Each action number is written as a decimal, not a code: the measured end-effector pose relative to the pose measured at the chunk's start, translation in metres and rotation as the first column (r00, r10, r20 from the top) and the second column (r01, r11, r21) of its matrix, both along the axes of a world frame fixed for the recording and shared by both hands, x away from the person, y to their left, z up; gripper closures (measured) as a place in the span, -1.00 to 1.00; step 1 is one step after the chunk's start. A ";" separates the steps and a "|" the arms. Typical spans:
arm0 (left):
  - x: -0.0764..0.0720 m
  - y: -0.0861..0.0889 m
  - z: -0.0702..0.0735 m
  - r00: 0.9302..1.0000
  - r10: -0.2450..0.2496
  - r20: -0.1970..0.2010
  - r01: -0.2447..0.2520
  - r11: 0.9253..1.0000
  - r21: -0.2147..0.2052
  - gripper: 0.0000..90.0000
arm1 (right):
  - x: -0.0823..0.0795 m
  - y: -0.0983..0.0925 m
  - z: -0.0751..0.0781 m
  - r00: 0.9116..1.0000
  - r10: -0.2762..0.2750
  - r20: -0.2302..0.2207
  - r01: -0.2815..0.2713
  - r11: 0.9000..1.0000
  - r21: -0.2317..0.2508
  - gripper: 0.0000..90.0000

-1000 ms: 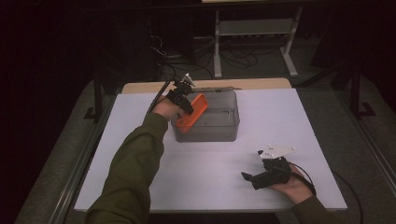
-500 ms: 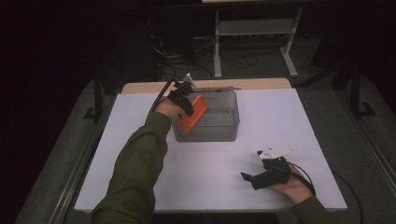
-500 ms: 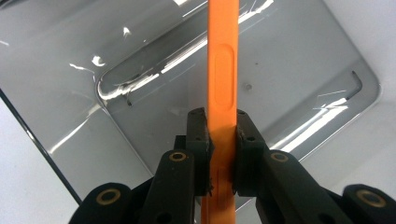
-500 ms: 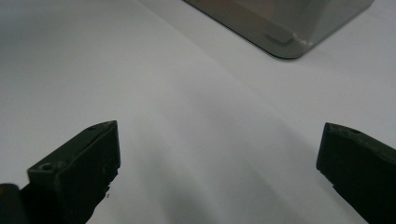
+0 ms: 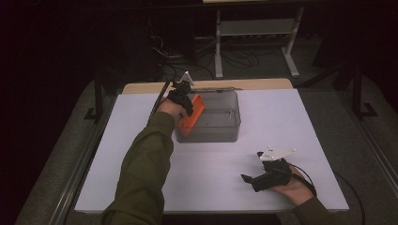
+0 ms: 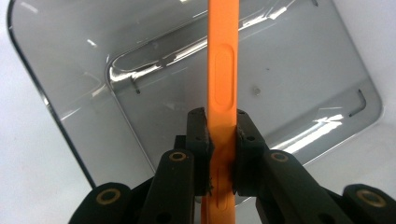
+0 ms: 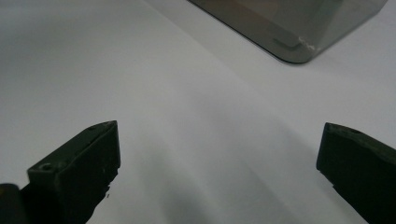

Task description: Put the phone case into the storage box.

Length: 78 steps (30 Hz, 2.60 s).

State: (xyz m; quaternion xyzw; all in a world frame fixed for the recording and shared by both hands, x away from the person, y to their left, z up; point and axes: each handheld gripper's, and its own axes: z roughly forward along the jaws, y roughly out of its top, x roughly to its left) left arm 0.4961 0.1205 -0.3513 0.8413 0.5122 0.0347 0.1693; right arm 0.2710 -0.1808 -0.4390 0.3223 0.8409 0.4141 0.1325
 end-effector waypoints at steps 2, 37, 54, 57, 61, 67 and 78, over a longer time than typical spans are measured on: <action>0.000 0.000 0.001 1.000 0.008 -0.002 -0.008 1.000 -0.009 0.76 | 0.000 0.000 0.000 1.000 0.002 0.000 -0.002 1.000 -0.003 -1.00; -0.003 -0.004 0.003 0.963 0.266 -0.043 -0.267 0.964 -0.013 0.76 | 0.000 -0.001 0.002 1.000 0.004 0.008 -0.004 1.000 0.009 -1.00; -0.004 -0.002 -0.005 0.946 0.321 -0.048 -0.320 0.947 0.030 0.76 | -0.001 -0.001 0.002 1.000 0.006 0.009 -0.006 1.000 0.008 -1.00; -0.004 -0.002 -0.007 0.946 0.322 -0.048 -0.320 0.947 0.036 0.76 | -0.001 -0.001 0.002 1.000 0.006 0.008 -0.006 1.000 0.010 -1.00; -0.005 -0.003 -0.010 0.942 0.331 -0.050 -0.329 0.943 0.046 0.76 | -0.001 -0.002 0.002 1.000 0.006 0.008 -0.006 1.000 0.011 -1.00; -0.005 -0.003 -0.012 0.940 0.337 -0.051 -0.334 0.941 0.055 0.76 | -0.001 -0.002 0.002 1.000 0.006 0.009 -0.006 1.000 0.010 -1.00; -0.005 0.000 -0.013 0.935 0.352 -0.051 -0.348 0.935 0.067 0.75 | -0.001 -0.002 0.002 1.000 0.007 0.010 -0.007 1.000 0.010 -1.00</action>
